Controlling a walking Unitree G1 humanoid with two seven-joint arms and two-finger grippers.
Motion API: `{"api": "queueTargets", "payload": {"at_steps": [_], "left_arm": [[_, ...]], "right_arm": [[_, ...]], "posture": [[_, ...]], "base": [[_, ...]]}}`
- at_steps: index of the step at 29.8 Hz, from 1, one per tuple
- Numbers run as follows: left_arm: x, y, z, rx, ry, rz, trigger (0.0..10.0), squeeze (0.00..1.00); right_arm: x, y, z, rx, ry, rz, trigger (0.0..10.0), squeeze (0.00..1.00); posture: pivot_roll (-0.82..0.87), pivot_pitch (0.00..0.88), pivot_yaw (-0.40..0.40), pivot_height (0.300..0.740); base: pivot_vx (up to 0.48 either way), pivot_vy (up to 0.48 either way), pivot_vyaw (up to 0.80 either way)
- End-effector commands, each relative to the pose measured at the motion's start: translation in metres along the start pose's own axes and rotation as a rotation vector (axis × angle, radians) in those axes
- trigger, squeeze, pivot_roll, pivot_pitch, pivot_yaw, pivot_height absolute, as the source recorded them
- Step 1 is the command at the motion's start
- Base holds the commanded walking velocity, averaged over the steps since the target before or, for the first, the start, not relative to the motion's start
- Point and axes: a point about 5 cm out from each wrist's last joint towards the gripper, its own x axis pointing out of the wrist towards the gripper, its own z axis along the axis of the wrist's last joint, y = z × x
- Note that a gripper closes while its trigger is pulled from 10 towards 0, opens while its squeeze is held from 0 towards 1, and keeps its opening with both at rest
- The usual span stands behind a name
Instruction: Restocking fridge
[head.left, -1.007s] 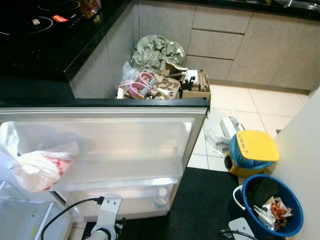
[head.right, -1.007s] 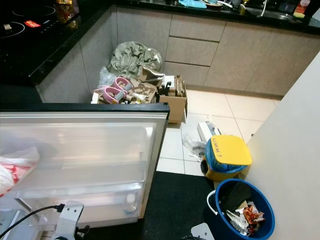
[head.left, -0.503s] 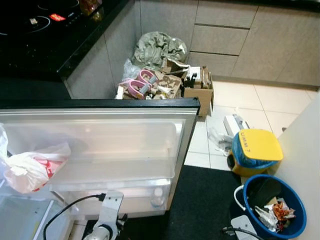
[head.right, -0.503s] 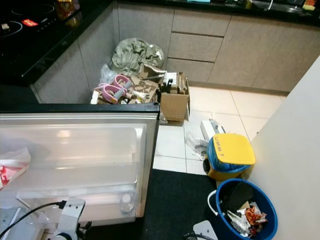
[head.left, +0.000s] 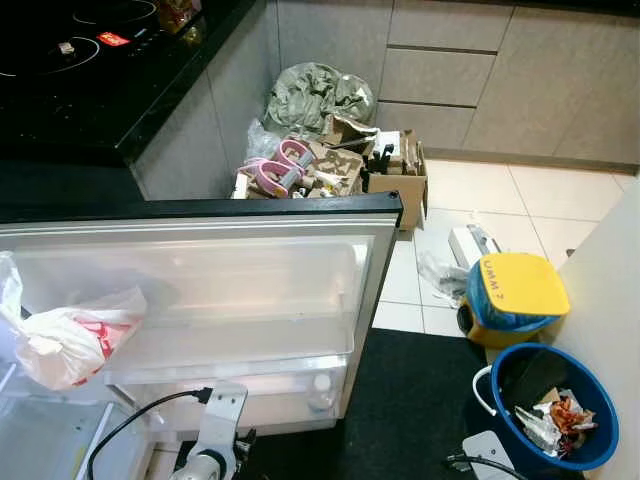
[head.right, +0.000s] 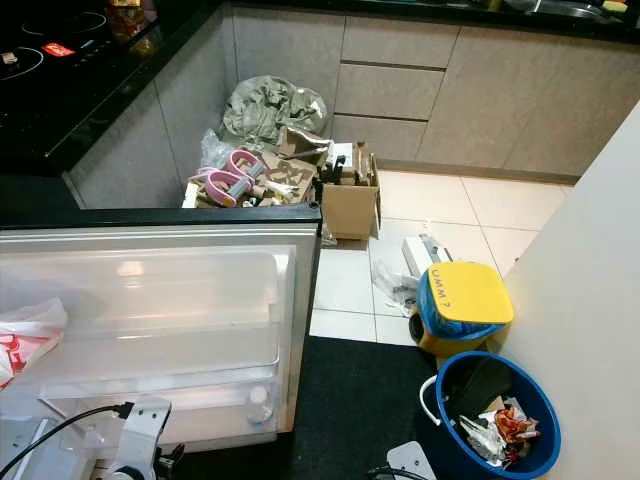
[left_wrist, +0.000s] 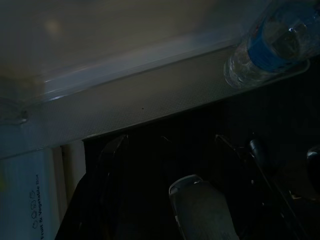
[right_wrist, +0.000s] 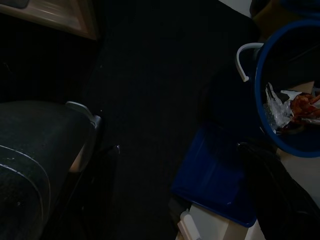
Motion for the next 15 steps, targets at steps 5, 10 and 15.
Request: {"api": "queueTargets", "payload": {"at_steps": [5,10,15], "left_arm": [[-0.0026,0.0023,-0.0079,-0.001,0.032,0.002,10.0,0.00],[-0.0029,0.0025,-0.0090,0.002,0.039,0.002,10.0,0.00],[-0.0033,0.0025,-0.0103,0.004,0.044,0.004,10.0,0.00]], "right_arm": [[-0.0007,0.0030,-0.0021,0.017,0.005,-0.001,10.0,0.00],[-0.0006,0.0033,-0.0019,0.018,0.004,-0.001,10.0,0.00],[-0.0005,0.0029,-0.0019,0.017,0.005,-0.002,10.0,0.00]], "posture": [[-0.10,0.043,-0.048,0.740],[-0.10,0.044,-0.048,0.740],[-0.10,0.043,-0.049,0.740]], "base": [[0.000,0.000,0.00],[0.000,0.000,0.00],[0.000,0.000,0.00]]}}
